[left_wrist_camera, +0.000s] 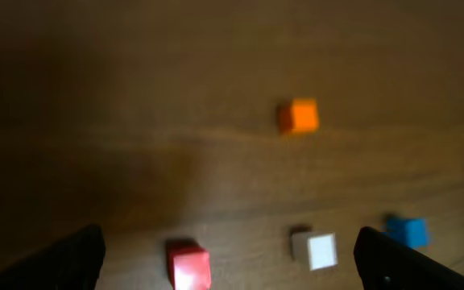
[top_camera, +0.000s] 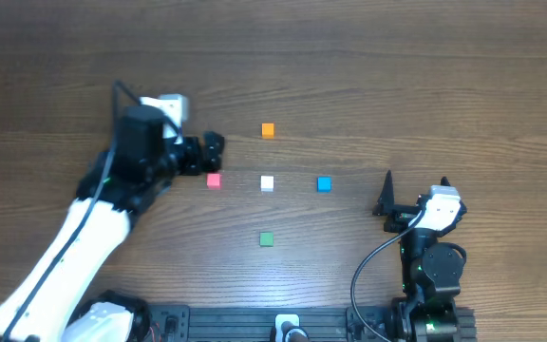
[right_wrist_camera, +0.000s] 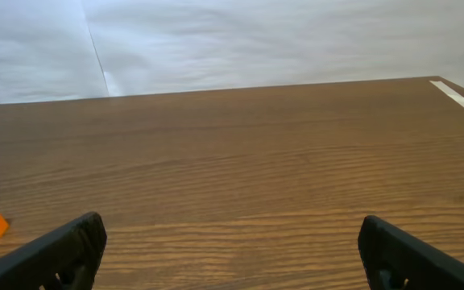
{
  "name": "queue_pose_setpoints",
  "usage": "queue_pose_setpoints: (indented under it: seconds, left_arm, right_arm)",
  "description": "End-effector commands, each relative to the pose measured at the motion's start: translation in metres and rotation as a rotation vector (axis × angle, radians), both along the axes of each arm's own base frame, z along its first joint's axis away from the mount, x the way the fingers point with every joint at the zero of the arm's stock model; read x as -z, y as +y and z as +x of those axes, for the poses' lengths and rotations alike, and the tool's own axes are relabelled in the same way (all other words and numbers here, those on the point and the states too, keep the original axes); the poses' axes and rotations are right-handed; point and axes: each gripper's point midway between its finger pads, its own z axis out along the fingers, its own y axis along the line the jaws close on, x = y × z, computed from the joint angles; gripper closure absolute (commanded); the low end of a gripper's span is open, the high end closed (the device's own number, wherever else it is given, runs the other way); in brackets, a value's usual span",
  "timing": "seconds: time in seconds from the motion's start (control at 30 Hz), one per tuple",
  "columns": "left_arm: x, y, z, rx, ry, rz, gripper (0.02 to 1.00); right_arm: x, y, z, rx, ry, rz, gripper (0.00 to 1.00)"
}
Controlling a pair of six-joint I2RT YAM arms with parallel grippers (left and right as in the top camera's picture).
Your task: Stack Cubes
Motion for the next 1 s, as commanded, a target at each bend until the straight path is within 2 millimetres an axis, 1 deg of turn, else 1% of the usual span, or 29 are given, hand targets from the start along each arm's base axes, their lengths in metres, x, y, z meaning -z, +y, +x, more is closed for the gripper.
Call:
queue_pose_setpoints:
  seconds: [0.03, 0.13, 0.23, 0.27, 0.4, 0.57, 0.67, 0.77, 1.0]
  left_arm:
    - [0.037, -0.009, -0.001, -0.041, 0.106, 0.062, 0.02]
    - [0.055, -0.013, -0.005, -0.027, 0.159, 0.088, 0.02]
    - [0.07, -0.009, -0.01, -0.048, 0.214, 0.107, 0.02]
    - [0.078, -0.008, -0.015, -0.048, 0.247, 0.121, 0.02]
    - [0.09, -0.005, -0.022, -0.048, 0.297, 0.141, 0.02]
    - [0.098, -0.003, -0.03, -0.044, 0.346, 0.159, 0.02]
    - [0.101, -0.005, -0.033, -0.026, 0.358, 0.174, 0.02]
    - [0.1, -0.011, -0.029, 0.01, 0.35, 0.2, 0.02]
    - [0.095, -0.019, -0.021, 0.026, 0.366, 0.33, 0.02]
  right_arm:
    - [0.002, 0.0, 0.0, 0.0, 0.002, 0.003, 0.007]
    - [0.002, 0.0, 0.0, 0.0, 0.002, 0.003, 0.007]
    - [0.002, 0.0, 0.0, 0.0, 0.002, 0.003, 0.009]
    - [0.002, 0.0, 0.0, 0.0, 0.002, 0.003, 0.007]
    - [0.002, 0.0, 0.0, 0.0, 0.002, 0.003, 0.009]
    - [0.002, 0.0, 0.0, 0.0, 0.002, 0.003, 0.007]
    - [0.002, 0.0, 0.0, 0.0, 0.002, 0.003, 0.009]
    - [0.002, 0.0, 0.0, 0.0, 0.002, 0.003, 0.007]
    - [0.002, 0.0, 0.0, 0.0, 0.002, 0.003, 0.007]
